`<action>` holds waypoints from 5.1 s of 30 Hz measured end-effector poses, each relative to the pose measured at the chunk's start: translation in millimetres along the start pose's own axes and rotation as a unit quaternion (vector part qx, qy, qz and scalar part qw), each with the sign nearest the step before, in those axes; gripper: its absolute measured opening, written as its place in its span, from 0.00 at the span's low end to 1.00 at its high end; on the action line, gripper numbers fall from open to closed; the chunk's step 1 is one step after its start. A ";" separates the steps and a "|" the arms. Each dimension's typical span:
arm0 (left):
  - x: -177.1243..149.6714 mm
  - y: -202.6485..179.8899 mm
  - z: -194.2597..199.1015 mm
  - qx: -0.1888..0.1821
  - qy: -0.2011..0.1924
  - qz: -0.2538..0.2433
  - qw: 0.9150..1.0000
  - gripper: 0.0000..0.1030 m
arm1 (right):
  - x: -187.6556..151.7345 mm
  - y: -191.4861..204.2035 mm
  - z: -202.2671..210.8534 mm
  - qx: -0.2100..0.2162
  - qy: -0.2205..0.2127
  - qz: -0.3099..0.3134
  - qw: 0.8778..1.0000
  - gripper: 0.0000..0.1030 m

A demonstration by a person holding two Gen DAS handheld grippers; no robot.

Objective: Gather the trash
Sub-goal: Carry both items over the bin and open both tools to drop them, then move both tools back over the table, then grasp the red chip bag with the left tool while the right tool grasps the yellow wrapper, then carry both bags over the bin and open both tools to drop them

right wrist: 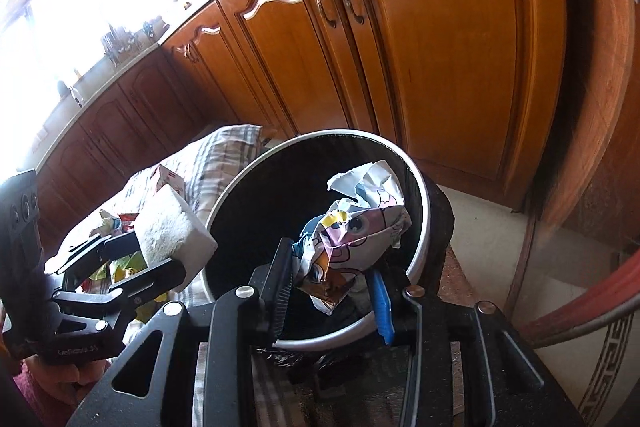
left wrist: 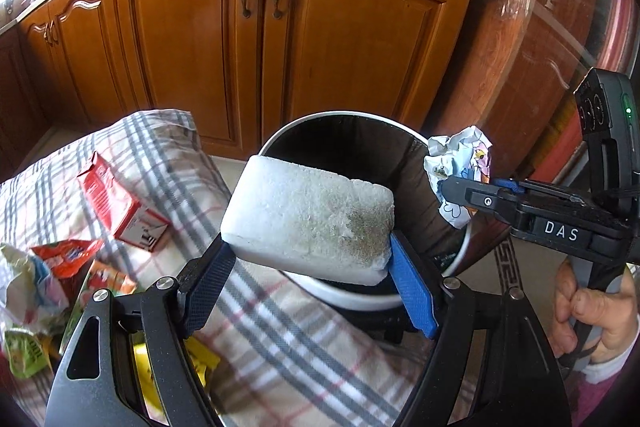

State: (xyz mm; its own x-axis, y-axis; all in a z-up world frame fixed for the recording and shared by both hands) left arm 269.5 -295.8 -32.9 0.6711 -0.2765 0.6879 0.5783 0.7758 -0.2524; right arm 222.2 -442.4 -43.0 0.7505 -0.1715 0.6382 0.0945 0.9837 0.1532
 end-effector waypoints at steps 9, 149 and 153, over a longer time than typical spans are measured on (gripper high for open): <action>7.6 -0.6 -18.3 -0.003 0.015 0.001 1.000 0.79 | 10.4 -4.0 -17.4 0.001 0.018 0.013 1.000 0.38; -93.4 58.8 137.7 0.010 -0.068 0.055 0.996 0.18 | -72.0 102.5 36.1 0.055 -0.028 -0.002 0.998 0.01; -83.1 41.9 118.7 -0.005 -0.058 0.042 0.997 0.18 | -67.5 83.9 38.6 0.040 -0.033 -0.012 0.999 0.01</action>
State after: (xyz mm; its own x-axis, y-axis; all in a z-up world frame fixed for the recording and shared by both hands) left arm 182.9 -172.9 -19.9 0.6597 -0.1432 0.7378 0.5270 0.7880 -0.3182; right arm 154.2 -350.4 -44.1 0.7041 -0.1999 0.6813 0.0564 0.9723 0.2269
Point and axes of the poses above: each gripper's, at about its wrist camera, not at the fingertips, and z roughly against the way its jaws point, y to its left, x to its top, the point moved 3 cm from there along -z, roughly the way its jaws point, and after that the axes turned 10 degrees about -x, right-handed, at the moved point
